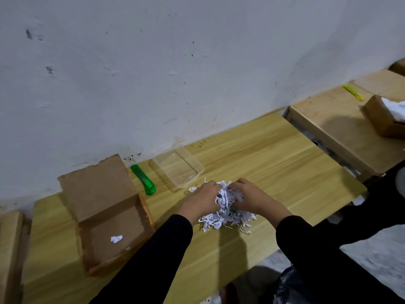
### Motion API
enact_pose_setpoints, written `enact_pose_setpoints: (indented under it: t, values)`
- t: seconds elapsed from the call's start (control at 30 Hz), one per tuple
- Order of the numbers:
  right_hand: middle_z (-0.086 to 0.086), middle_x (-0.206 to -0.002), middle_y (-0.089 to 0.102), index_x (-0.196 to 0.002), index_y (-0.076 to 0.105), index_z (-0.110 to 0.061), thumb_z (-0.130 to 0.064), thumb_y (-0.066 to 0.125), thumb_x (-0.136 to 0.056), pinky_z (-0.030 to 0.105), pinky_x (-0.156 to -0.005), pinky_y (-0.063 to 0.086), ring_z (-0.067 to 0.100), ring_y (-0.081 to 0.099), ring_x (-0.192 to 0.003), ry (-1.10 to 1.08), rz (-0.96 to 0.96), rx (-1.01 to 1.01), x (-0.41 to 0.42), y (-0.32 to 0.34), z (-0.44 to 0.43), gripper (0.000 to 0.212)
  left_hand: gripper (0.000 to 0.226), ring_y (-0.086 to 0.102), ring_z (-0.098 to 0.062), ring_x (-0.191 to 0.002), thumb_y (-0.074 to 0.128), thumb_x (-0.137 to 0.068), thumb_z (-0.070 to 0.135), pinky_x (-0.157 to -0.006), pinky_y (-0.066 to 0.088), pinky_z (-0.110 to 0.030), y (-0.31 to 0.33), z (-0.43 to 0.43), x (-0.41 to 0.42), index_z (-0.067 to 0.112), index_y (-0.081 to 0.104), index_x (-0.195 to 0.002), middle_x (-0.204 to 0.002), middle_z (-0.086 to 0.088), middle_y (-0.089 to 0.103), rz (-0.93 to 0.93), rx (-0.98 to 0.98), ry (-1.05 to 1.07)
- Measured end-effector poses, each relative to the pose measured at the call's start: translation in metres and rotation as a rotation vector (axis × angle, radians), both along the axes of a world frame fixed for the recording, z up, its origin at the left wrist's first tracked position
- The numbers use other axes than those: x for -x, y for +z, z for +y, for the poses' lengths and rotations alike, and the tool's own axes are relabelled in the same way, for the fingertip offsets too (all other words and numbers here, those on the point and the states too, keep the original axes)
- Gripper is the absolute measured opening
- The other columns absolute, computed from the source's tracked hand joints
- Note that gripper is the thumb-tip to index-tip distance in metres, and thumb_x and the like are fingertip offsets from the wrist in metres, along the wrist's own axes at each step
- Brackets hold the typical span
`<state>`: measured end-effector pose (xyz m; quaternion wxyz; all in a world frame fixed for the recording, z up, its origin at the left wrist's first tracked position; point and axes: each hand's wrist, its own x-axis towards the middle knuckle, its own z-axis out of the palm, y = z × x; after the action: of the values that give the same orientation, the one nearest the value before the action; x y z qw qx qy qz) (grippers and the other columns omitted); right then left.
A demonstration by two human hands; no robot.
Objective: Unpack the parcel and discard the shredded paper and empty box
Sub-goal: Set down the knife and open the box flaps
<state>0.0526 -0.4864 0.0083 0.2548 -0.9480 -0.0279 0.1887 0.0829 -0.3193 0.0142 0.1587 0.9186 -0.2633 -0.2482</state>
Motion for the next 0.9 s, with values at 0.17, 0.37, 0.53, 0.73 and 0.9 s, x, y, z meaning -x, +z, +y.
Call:
enact_pose_setpoints:
  t: [0.17, 0.37, 0.53, 0.73, 0.9]
  values:
    - [0.016, -0.120, 0.049, -0.120, 0.060, -0.011, -0.006, 0.065, -0.076, 0.030, -0.093, 0.041, 0.032, 0.055, -0.107, -0.036, -0.046, -0.011, 0.005, -0.001, -0.001, 0.045, 0.055, 0.035, -0.022, -0.131, 0.053, -0.091, 0.021, -0.100, 0.039, -0.036, -0.001, -0.003, 0.005, 0.013, 0.034, -0.141, -0.142, -0.006, 0.037, -0.019, 0.068, 0.009]
    - [0.013, -0.108, 0.051, -0.111, 0.067, -0.011, -0.008, 0.061, -0.081, 0.029, -0.082, 0.043, 0.029, 0.059, -0.093, -0.123, -0.146, -0.027, 0.012, -0.006, -0.007, 0.031, 0.049, 0.031, -0.018, -0.134, 0.051, -0.091, 0.016, -0.101, 0.032, -0.029, -0.004, -0.009, 0.010, 0.010, 0.040, -0.138, -0.142, -0.005, 0.038, -0.064, 0.175, 0.019]
    - [0.015, -0.103, 0.057, -0.115, 0.066, -0.011, -0.013, 0.060, -0.086, 0.031, -0.080, 0.047, 0.031, 0.062, -0.086, -0.173, -0.179, -0.035, 0.010, -0.004, -0.015, 0.029, 0.047, 0.037, -0.018, -0.130, 0.052, -0.090, 0.012, -0.102, 0.032, -0.029, -0.003, -0.016, 0.008, 0.012, 0.043, -0.136, -0.142, -0.003, 0.041, -0.035, 0.289, 0.074]
    - [0.014, -0.103, 0.060, -0.116, 0.063, -0.009, -0.013, 0.062, -0.084, 0.034, -0.081, 0.050, 0.028, 0.063, -0.090, -0.162, -0.180, -0.037, 0.008, 0.000, -0.017, 0.032, 0.043, 0.043, -0.019, -0.126, 0.053, -0.090, 0.014, -0.103, 0.038, -0.032, -0.008, -0.017, 0.003, 0.010, 0.048, -0.132, -0.137, -0.004, 0.046, -0.038, 0.275, 0.086]
    - [0.013, -0.099, 0.060, -0.111, 0.065, -0.007, -0.012, 0.062, -0.083, 0.036, -0.083, 0.050, 0.028, 0.061, -0.090, -0.142, -0.190, -0.021, 0.002, 0.010, -0.015, 0.028, 0.041, 0.044, -0.020, -0.125, 0.054, -0.091, 0.019, -0.102, 0.038, -0.033, -0.002, -0.012, -0.004, 0.010, 0.050, -0.130, -0.135, -0.005, 0.048, -0.057, 0.275, 0.105]
